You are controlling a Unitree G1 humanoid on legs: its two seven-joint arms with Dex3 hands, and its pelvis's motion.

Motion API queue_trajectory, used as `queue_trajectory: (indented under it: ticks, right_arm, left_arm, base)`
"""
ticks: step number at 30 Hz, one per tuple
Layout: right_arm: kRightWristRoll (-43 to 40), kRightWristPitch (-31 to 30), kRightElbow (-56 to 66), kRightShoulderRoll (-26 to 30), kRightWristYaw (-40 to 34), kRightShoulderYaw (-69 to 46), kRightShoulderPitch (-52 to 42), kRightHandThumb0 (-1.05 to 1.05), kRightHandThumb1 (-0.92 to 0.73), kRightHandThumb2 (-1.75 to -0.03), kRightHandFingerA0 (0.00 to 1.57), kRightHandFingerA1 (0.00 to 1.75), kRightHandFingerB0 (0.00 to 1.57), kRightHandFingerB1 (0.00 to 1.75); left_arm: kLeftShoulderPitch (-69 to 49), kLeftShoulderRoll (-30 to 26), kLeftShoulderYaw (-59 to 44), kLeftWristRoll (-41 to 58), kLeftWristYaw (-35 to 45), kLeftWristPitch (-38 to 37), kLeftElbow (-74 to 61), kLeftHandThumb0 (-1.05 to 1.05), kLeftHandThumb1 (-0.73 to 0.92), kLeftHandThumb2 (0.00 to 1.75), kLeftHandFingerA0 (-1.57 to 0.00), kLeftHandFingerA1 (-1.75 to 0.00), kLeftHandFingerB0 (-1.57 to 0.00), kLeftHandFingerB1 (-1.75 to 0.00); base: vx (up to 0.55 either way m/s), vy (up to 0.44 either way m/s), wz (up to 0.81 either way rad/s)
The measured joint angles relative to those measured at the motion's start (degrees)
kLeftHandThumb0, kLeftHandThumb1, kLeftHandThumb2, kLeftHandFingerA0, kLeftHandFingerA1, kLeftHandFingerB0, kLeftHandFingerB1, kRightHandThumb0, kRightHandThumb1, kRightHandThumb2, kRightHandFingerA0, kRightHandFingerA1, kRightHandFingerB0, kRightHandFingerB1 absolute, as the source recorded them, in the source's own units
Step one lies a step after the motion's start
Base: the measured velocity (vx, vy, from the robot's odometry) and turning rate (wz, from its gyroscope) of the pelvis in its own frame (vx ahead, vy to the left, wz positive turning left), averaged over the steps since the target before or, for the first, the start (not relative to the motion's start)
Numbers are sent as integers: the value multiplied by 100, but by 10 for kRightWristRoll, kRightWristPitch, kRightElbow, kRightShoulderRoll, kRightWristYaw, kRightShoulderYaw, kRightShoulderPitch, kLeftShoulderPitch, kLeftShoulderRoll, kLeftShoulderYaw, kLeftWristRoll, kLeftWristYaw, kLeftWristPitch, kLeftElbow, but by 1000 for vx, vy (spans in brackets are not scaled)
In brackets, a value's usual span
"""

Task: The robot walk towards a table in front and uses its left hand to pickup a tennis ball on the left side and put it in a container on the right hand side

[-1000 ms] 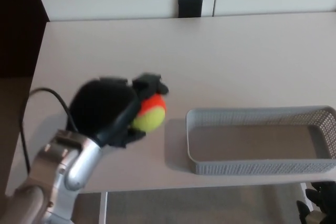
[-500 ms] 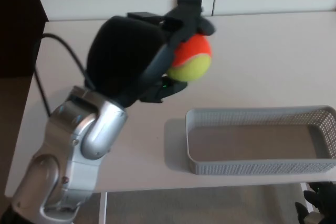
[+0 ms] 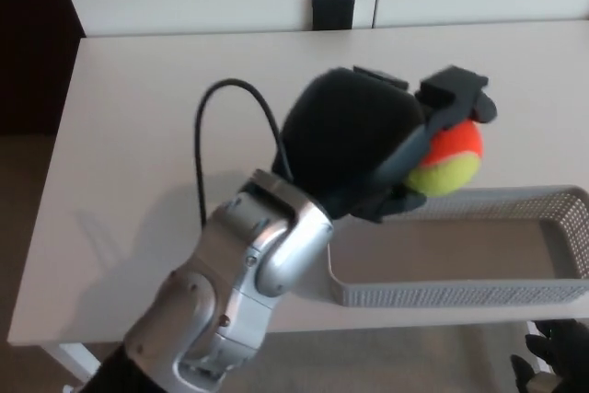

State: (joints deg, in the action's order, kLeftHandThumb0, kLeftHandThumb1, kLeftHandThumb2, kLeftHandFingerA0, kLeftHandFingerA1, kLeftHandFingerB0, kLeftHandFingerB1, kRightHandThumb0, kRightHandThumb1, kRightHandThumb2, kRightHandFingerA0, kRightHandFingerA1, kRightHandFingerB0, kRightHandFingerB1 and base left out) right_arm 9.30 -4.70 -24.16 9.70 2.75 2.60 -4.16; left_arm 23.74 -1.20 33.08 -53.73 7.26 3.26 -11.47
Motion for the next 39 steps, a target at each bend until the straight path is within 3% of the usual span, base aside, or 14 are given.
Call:
queue_trajectory:
  ticks: [4,5,6,7,12,14,15,19,26,27,29,30,38,39]
  right_arm:
    - [2,0,0,0,-1,5,-9,7,-91,-65,7,45,5,40]
    - [3,1,1,0,-1,7,-13,7,-91,-65,8,45,5,40]
    - [3,1,1,0,-1,7,-17,7,-91,-65,8,45,5,40]
    - [3,1,2,0,-1,9,-23,7,-90,-65,8,45,5,40]
    - [8,4,6,1,-1,20,-56,3,-87,-64,11,46,9,40]
    - [13,1,11,6,-1,28,-65,3,-87,-64,11,46,9,40]
    - [18,-5,16,13,1,37,-73,5,-86,-63,15,47,11,40]
    - [30,-22,23,26,1,54,-82,5,-86,-63,15,46,11,39]
    - [48,-58,36,39,2,73,-95,4,-86,-63,16,46,11,39]
    - [49,-60,38,40,2,74,-96,4,-86,-64,14,46,10,40]
    - [51,-64,42,41,2,75,-99,4,-86,-64,14,46,10,40]
    - [51,-64,43,41,2,75,-99,4,-87,-64,14,46,9,39]
    - [50,-64,44,40,3,74,-107,4,-87,-63,13,45,9,39]
    - [50,-64,44,40,3,73,-108,3,-87,-63,13,45,9,39]
  left_arm:
    - [-10,10,20,-2,4,6,19,-23,77,65,-85,-170,-83,-70]
    - [-16,10,23,-2,4,8,21,-28,59,97,-113,-133,-81,-84]
    - [-21,10,25,-2,4,8,21,-28,59,97,-113,-133,-81,-84]
    - [-26,9,27,-2,5,9,22,-22,79,65,-84,-169,-80,-87]
    - [-60,7,38,-4,13,17,23,-23,74,62,-81,-168,-84,-94]
    - [-67,6,41,-6,14,19,23,-23,74,62,-81,-168,-84,-94]
    - [-73,3,43,-7,15,19,23,-29,68,73,-94,-157,-74,-75]
    - [-87,-5,44,-12,15,21,23,-26,76,63,-83,-168,-81,-75]
    - [-107,-11,43,-16,11,24,23,-29,70,63,-81,-164,-81,-65]
    - [-109,-11,43,-16,10,24,23,-60,57,82,-24,-45,-11,-38]
    - [-110,-12,45,-23,8,26,23,-60,57,82,-24,-45,-11,-38]
    - [-110,-12,46,-28,8,28,23,-77,50,82,-8,-24,-9,-21]
    - [-114,-8,47,-69,-2,55,23,-71,48,87,0,-24,-4,-25]
    - [-115,-7,47,-71,-4,56,23,-80,50,74,0,-18,-1,-21]
  base:
    - [0,0,0]
    - [0,0,0]
    - [0,0,0]
    - [0,0,0]
    - [0,0,0]
    - [0,0,0]
    - [0,0,0]
    - [0,0,0]
    - [0,0,0]
    - [0,0,0]
    - [0,0,0]
    - [0,0,0]
    - [0,0,0]
    - [0,0,0]
